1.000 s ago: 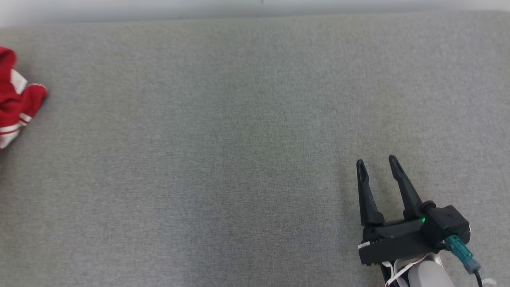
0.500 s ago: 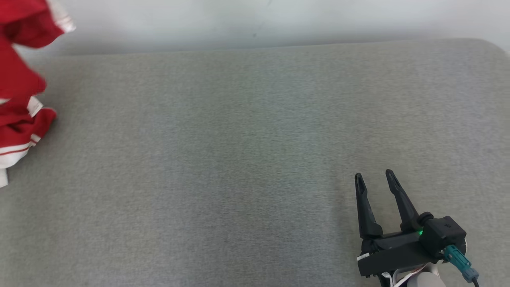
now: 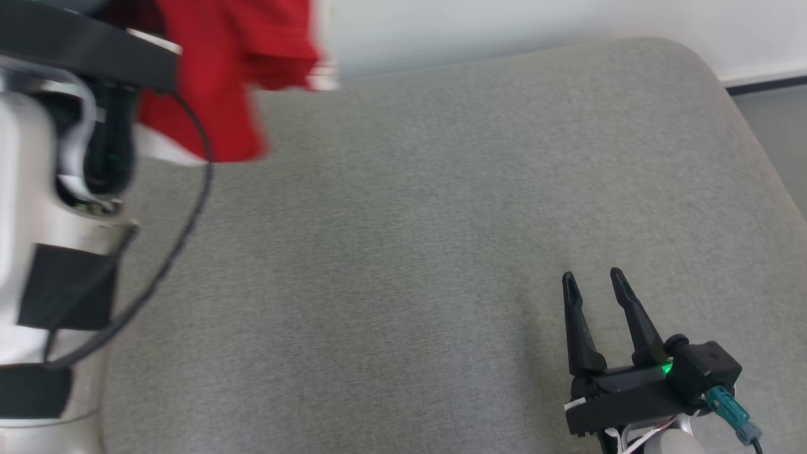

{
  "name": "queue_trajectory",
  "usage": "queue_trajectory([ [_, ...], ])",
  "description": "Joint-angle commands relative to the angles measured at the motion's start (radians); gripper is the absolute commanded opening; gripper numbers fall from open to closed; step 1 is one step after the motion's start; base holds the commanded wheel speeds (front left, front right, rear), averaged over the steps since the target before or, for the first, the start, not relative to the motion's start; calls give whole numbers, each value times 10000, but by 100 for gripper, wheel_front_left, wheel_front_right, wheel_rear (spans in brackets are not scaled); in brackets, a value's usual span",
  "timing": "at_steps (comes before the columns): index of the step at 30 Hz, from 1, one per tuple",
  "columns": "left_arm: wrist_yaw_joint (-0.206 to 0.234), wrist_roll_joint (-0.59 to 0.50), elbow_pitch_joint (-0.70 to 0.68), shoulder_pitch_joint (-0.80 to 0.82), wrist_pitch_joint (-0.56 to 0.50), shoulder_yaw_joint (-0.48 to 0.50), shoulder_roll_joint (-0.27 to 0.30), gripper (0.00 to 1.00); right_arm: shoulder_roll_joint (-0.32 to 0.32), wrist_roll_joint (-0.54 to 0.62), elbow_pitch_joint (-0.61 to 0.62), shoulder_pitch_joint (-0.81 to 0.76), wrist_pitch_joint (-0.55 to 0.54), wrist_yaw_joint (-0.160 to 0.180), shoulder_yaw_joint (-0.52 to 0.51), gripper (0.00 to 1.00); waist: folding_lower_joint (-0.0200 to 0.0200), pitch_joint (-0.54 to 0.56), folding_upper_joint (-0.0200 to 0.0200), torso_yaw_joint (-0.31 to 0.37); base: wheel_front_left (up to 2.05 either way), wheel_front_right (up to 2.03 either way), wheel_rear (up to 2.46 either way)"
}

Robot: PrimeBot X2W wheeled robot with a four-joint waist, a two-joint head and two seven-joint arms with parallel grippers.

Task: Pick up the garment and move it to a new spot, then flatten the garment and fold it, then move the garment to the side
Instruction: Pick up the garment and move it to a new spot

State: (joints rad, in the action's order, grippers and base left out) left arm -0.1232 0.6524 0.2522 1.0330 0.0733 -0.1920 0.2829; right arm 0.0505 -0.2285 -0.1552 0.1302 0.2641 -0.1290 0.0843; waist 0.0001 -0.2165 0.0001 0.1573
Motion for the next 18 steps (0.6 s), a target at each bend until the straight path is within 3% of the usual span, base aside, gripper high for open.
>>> queue_trajectory([
  [1,57,-101,-3,-182,55,-110,-113,0,-6,-62,29,138,8,-34,69,100,-1,-263,-1,442,0,0,0],
  [10,21,-420,620,-1206,389,-1246,-827,0,-1,-205,9,185,8,-34,33,100,-1,-604,-1,1003,0,0,0],
  [18,-46,-998,2208,-2335,1086,-2510,-1156,0,-4,-121,-37,309,8,-34,14,100,-1,-672,-1,1047,0,0,0],
])
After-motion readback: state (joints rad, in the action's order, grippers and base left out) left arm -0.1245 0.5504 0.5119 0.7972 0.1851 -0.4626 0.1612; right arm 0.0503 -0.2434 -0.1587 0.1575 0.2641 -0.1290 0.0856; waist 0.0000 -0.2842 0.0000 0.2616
